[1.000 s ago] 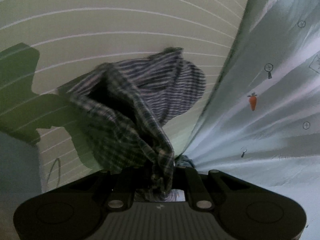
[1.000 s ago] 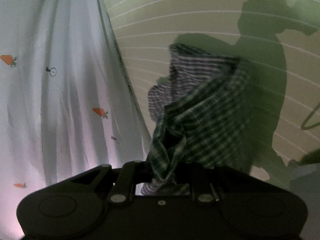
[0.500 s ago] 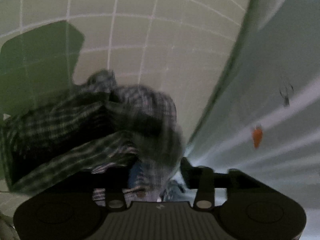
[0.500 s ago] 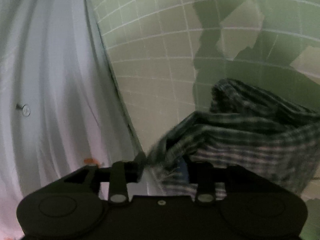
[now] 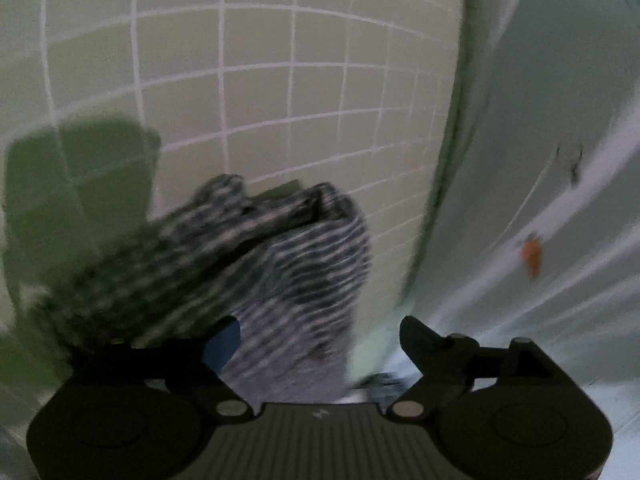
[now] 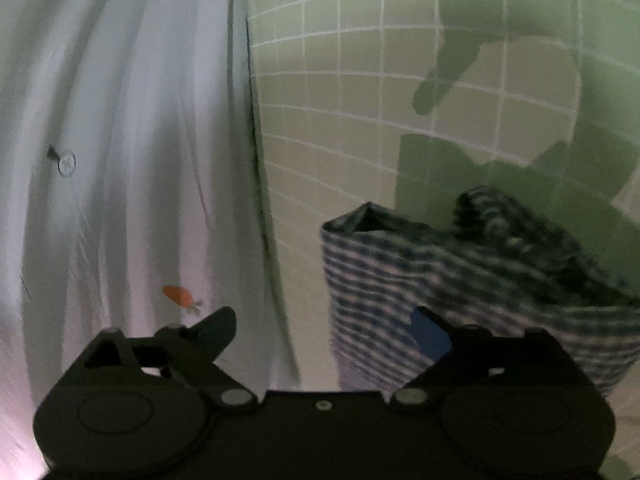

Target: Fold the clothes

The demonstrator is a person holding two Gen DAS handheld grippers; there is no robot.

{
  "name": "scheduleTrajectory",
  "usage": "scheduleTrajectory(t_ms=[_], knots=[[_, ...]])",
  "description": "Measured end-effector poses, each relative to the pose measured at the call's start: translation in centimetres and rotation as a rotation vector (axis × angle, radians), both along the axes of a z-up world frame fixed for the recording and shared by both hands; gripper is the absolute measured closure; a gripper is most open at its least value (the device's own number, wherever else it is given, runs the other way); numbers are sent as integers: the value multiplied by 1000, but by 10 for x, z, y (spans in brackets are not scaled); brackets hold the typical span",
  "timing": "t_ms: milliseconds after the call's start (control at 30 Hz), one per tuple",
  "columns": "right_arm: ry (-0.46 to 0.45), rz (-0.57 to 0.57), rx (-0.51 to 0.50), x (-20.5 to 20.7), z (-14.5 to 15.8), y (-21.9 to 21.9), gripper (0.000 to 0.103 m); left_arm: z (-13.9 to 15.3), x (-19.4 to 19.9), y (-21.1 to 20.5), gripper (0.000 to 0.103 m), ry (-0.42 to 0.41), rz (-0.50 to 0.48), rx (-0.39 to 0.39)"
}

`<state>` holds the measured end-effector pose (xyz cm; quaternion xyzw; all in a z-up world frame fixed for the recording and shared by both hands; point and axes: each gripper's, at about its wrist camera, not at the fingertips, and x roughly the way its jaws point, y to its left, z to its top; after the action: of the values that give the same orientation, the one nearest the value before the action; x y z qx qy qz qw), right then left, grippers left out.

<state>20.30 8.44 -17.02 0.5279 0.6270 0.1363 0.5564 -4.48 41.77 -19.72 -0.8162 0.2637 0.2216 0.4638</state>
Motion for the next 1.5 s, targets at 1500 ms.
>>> scheduleTrajectory(t_ms=[1500], knots=[[-831,827,-316,-3,-57,87,11,5,44,-50,14,68,-708,925]])
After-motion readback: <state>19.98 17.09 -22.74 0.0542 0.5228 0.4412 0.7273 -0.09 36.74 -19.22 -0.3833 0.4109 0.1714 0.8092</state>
